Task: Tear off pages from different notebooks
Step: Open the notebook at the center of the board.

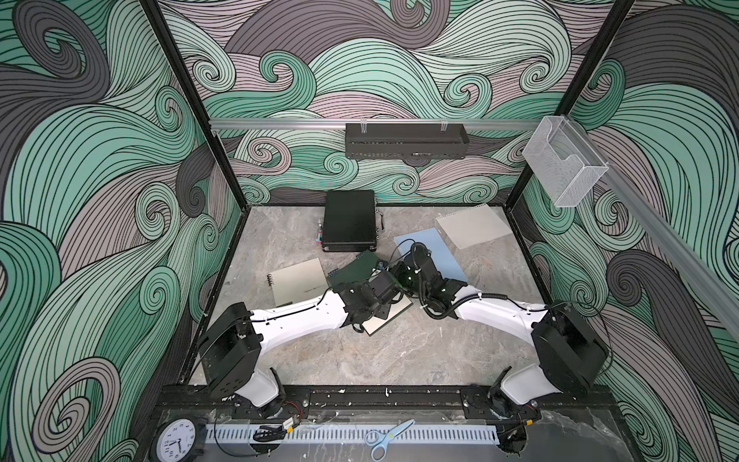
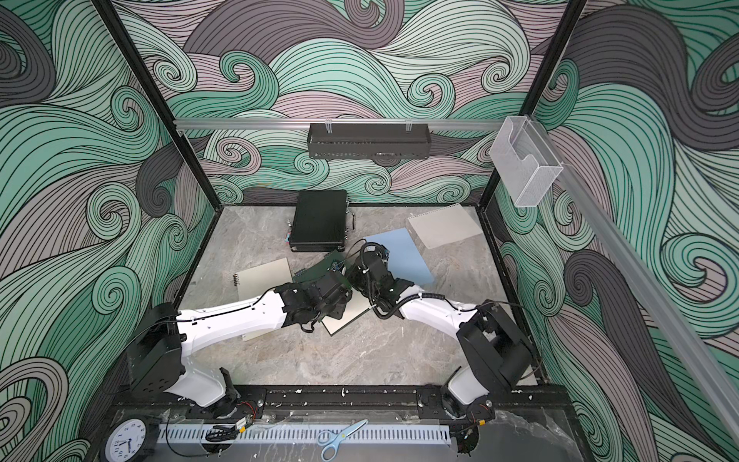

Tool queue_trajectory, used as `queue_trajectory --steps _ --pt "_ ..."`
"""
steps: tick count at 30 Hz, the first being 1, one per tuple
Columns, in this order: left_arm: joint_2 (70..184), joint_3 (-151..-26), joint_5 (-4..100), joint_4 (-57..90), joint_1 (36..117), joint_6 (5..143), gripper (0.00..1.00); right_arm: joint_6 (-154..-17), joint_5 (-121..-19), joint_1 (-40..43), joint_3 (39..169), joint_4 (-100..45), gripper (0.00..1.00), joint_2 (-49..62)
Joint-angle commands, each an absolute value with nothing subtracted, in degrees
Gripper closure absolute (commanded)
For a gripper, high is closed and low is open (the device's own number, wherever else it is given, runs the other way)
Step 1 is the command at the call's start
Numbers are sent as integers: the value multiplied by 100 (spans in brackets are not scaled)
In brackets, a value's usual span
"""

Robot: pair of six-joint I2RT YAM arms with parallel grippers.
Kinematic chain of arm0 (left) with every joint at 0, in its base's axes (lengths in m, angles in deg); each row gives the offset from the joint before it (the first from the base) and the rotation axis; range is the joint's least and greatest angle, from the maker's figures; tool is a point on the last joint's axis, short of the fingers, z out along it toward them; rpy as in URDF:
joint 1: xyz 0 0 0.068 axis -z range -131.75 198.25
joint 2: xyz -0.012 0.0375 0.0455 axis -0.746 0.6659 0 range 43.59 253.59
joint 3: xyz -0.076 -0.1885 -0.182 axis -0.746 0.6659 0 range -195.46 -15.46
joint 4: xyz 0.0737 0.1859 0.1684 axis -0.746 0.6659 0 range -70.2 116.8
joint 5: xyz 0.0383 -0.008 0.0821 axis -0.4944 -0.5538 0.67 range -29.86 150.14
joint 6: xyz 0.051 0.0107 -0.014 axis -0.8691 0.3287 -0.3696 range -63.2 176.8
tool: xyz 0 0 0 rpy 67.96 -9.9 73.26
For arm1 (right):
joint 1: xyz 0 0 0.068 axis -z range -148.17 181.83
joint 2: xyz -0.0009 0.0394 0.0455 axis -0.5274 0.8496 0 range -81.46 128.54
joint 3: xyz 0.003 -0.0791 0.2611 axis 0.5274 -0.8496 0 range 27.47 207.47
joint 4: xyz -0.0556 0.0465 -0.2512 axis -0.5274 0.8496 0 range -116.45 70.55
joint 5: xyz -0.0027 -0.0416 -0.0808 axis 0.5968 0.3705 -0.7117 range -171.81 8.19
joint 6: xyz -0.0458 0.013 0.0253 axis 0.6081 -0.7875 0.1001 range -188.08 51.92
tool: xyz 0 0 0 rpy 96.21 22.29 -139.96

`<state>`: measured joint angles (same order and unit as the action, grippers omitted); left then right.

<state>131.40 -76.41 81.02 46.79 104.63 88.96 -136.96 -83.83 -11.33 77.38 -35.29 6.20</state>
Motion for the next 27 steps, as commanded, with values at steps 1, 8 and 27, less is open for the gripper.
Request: queue_trajectory --steps 1,8,27 --pt "13215 -7716 8352 4855 10395 8927 55 -13909 -8337 -1185 7770 -3647 100 606" --pt "13331 -7766 8334 4887 10379 8897 41 -13919 -8200 -1091 7927 -3521 100 592" --pt "12940 -7738 8259 5052 10247 9166 100 -13700 -8286 -1003 7712 -3168 60 186"
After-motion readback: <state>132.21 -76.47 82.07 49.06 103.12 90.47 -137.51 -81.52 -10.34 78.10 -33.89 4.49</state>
